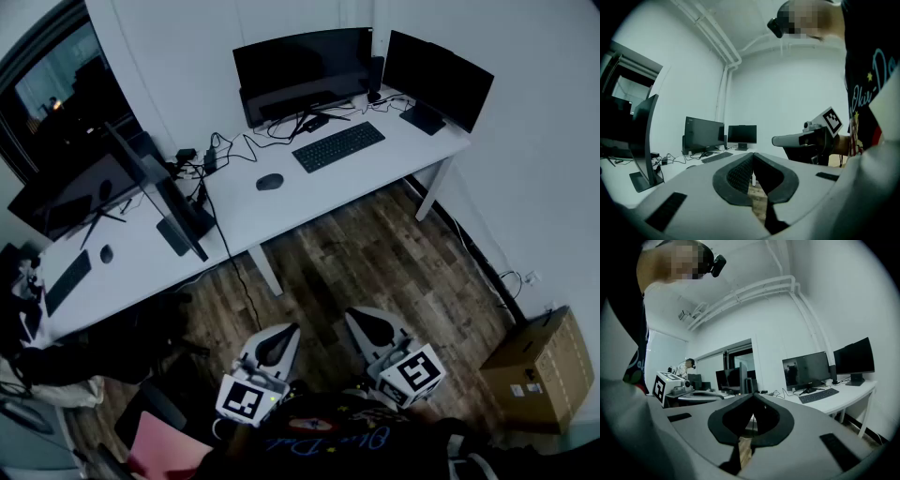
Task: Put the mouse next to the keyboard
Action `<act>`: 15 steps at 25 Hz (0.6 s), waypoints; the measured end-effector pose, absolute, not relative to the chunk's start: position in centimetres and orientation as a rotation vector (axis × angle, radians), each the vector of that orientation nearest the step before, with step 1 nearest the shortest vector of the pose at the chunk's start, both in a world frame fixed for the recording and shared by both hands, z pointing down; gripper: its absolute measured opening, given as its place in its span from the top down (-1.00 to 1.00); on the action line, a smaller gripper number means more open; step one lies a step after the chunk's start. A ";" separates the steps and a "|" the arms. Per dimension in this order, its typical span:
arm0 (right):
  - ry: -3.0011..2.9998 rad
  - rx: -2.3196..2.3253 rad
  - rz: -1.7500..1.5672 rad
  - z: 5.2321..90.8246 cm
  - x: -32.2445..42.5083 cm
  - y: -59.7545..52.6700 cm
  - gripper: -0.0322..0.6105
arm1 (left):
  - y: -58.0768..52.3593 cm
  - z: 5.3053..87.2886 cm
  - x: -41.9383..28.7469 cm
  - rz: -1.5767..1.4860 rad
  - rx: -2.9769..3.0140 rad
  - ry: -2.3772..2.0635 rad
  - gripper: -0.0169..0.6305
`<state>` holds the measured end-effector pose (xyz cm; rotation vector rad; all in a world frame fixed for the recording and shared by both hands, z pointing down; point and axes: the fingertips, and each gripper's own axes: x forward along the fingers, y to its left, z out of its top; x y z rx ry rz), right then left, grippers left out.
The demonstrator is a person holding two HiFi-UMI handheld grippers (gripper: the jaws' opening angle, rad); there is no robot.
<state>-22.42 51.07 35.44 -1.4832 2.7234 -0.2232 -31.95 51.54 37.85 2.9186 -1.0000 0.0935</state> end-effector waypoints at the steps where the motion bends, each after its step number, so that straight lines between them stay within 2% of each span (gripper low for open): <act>1: 2.725 -1.481 -0.221 35.5 -22.4 51.2 0.90 | 51.6 37.8 -32.0 0.096 2.922 -1.001 0.95; 15: 2.712 -1.483 -0.212 36.2 -19.4 51.1 0.89 | 52.0 38.2 -30.1 0.129 2.898 -1.037 0.95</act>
